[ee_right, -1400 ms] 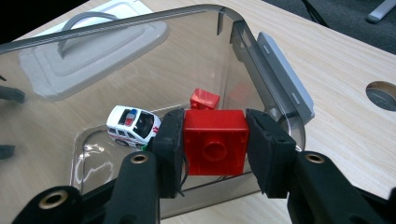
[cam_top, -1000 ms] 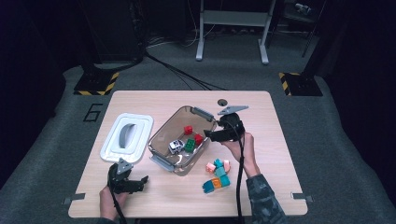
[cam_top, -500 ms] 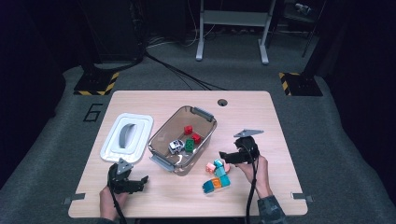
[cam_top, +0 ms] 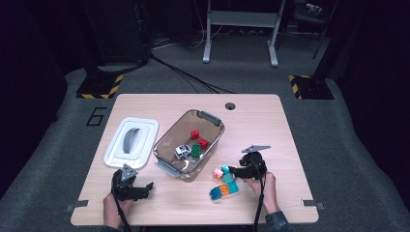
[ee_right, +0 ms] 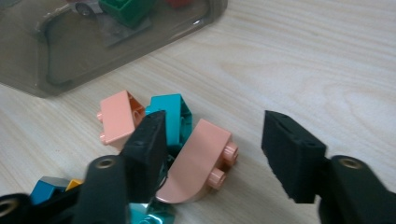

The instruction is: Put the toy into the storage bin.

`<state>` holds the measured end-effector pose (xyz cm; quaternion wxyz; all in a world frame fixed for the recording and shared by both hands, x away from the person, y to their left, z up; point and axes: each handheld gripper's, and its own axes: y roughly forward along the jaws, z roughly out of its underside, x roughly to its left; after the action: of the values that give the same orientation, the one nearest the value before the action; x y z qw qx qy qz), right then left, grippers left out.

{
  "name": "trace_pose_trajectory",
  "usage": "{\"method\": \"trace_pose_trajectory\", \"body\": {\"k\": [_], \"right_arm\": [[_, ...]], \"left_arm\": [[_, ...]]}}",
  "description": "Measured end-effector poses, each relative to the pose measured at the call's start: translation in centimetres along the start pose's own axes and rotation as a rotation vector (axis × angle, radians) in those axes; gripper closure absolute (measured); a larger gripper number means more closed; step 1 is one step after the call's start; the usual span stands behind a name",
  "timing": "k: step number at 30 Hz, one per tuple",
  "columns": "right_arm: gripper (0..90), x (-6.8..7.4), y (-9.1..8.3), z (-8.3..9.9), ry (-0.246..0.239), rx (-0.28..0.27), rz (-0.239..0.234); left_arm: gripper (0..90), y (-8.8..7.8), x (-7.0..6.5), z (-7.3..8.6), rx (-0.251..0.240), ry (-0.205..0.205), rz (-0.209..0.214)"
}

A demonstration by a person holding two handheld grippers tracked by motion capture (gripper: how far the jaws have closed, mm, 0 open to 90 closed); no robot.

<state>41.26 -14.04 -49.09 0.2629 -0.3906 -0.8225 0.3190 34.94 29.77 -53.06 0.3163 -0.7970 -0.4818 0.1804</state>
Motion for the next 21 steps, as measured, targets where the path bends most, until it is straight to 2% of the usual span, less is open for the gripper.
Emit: {"method": "trace_pose_trajectory", "body": {"k": [2, 8, 12, 15, 17, 19, 21], "right_arm": [[47.4, 0.04, 0.04, 0.11, 0.017, 0.006, 0.009], [56.4, -0.63, -0.09, 0.46, 0.015, 0.018, 0.030], [55.8, -0.75, -0.27, 0.58, 0.037, 0.034, 0.054], [56.9, -0.80, -0.32, 0.67, 0.035, 0.045, 0.072], [59.5, -0.92, -0.29, 0.72, 0.020, 0.047, 0.078], [64.1, -0.86, -0.26, 0.73, 0.029, 0.049, 0.078], [65.2, -0.87, -0.29, 0.75, 0.030, 0.046, 0.091]], "left_arm": [[7.4, -0.02, 0.00, -0.01, 0.002, 0.001, 0.001], [7.3, -0.02, -0.01, -0.01, 0.002, 0.001, 0.000], [7.3, -0.03, -0.02, -0.01, 0.002, 0.001, -0.002], [7.3, -0.03, -0.01, -0.01, 0.002, 0.002, -0.001], [7.3, -0.03, -0.03, 0.00, 0.001, 0.001, -0.002], [7.3, 0.02, -0.07, 0.03, -0.007, 0.003, -0.014], [7.3, 0.01, -0.08, 0.02, -0.006, 0.002, -0.013]]}}
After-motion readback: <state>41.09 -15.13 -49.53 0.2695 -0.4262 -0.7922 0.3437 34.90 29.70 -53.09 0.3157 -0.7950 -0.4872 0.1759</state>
